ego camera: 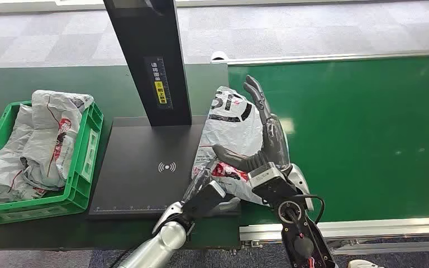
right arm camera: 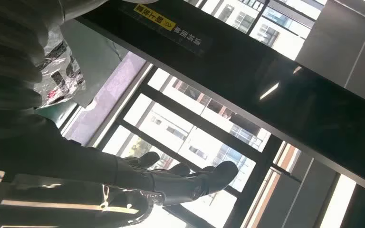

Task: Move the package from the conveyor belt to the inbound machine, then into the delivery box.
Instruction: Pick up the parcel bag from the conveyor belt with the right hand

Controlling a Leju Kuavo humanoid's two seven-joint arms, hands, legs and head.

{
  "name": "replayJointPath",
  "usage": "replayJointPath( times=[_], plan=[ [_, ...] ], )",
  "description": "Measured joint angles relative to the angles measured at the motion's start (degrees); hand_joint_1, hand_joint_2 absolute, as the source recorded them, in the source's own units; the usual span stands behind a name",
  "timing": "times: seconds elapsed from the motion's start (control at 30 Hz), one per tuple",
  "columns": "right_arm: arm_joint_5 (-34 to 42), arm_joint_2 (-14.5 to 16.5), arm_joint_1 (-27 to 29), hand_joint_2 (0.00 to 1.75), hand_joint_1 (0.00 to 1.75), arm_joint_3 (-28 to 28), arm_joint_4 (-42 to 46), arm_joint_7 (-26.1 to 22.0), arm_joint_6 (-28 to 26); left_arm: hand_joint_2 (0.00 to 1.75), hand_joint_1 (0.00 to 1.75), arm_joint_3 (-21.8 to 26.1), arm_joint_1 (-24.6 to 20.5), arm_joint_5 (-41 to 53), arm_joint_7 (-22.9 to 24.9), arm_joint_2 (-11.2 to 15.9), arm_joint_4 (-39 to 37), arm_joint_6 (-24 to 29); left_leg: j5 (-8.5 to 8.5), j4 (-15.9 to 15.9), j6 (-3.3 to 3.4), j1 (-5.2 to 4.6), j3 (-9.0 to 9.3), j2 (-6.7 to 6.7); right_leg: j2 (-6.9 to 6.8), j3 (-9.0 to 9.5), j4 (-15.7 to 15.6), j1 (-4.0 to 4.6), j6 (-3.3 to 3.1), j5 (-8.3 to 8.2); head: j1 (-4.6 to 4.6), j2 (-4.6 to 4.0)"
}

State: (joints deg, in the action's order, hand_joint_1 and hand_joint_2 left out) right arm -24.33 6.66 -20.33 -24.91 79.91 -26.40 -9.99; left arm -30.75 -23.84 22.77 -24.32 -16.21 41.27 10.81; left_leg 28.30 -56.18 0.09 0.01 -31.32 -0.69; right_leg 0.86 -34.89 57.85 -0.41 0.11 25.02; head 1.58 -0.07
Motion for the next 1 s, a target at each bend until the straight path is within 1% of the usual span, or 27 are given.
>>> replayJointPath(
  times=[0.2, 0.33, 0.5, 0.67, 0.7, 0.8, 0.83, 1.0],
  plan=[
    [0.03, 0.04, 0.00, 1.75, 0.00, 0.03, 0.61, -0.02, -0.03, 1.75, 0.00, -2.47, -3.88, 3.10, 1.92, -2.06, -6.89, 1.21, 0.00, 0.00, 0.00, 0.00, 0.00, 0.00, 0.01, 0.01, 0.00, 0.00, 0.00, -0.01, 0.00, 0.00],
    [0.19, 0.07, -0.02, 1.75, 0.00, 0.06, 0.93, -0.09, -0.24, 1.75, 0.00, -3.57, -5.72, 3.72, 2.33, -3.09, -10.16, 1.84, 0.00, 0.00, 0.00, 0.01, 0.00, 0.00, 0.00, 0.01, 0.00, 0.00, 0.00, -0.01, 0.00, 0.00],
    [0.54, 0.08, -0.12, 1.75, 0.00, 0.12, 1.26, -0.20, -0.54, 1.75, 0.00, -4.47, -6.87, 3.98, 2.83, -3.62, -12.13, 2.66, 0.00, 0.00, 0.00, 0.01, 0.00, 0.01, 0.00, 0.01, 0.00, 0.00, 0.00, -0.01, 0.00, 0.00],
    [0.67, 0.08, -0.31, 1.75, 0.00, 0.17, 1.27, -0.22, -0.71, 1.75, 0.00, -5.29, -7.74, 5.81, 4.56, -3.62, -13.31, 5.24, 0.00, 0.00, 0.00, 0.01, 0.00, 0.01, 0.00, 0.01, 0.00, 0.00, 0.00, -0.01, -0.01, 0.00],
    [0.69, 0.08, -0.35, 1.75, 0.00, 0.18, 1.27, -0.22, -0.74, 1.75, 0.17, -5.47, -7.92, 6.48, 5.18, -3.62, -13.57, 5.84, 0.00, 0.00, 0.00, 0.01, 0.00, 0.01, 0.00, 0.01, 0.00, 0.00, 0.00, -0.01, 0.00, 0.00],
    [0.70, 0.08, -0.52, 1.75, 0.00, 0.19, 1.27, -0.22, -0.87, 1.75, 1.47, -6.15, -8.42, 8.86, 7.20, -3.62, -14.36, 7.88, 0.00, 0.00, 0.00, 0.01, 0.00, 0.01, 0.00, 0.01, 0.00, 0.00, 0.00, -0.01, 0.00, 0.00],
    [0.73, 0.08, -0.62, 1.75, 0.00, 0.19, 1.27, -0.21, -0.93, 1.75, 1.75, -6.41, -8.57, 9.75, 7.92, -3.62, -14.61, 8.62, 0.00, 0.00, 0.00, 0.01, 0.00, 0.01, 0.00, 0.01, 0.00, 0.00, 0.00, -0.01, -0.01, 0.00],
    [0.85, 0.08, -1.09, 1.75, 0.00, 0.40, 1.27, -0.04, -1.35, 1.75, 1.75, -7.51, -9.57, 13.67, 11.10, -3.59, -15.89, 12.23, -0.01, 0.00, 0.00, 0.01, -0.01, 0.01, 0.00, 0.01, 0.01, 0.00, 0.00, -0.01, 0.00, 0.00]
  ],
)
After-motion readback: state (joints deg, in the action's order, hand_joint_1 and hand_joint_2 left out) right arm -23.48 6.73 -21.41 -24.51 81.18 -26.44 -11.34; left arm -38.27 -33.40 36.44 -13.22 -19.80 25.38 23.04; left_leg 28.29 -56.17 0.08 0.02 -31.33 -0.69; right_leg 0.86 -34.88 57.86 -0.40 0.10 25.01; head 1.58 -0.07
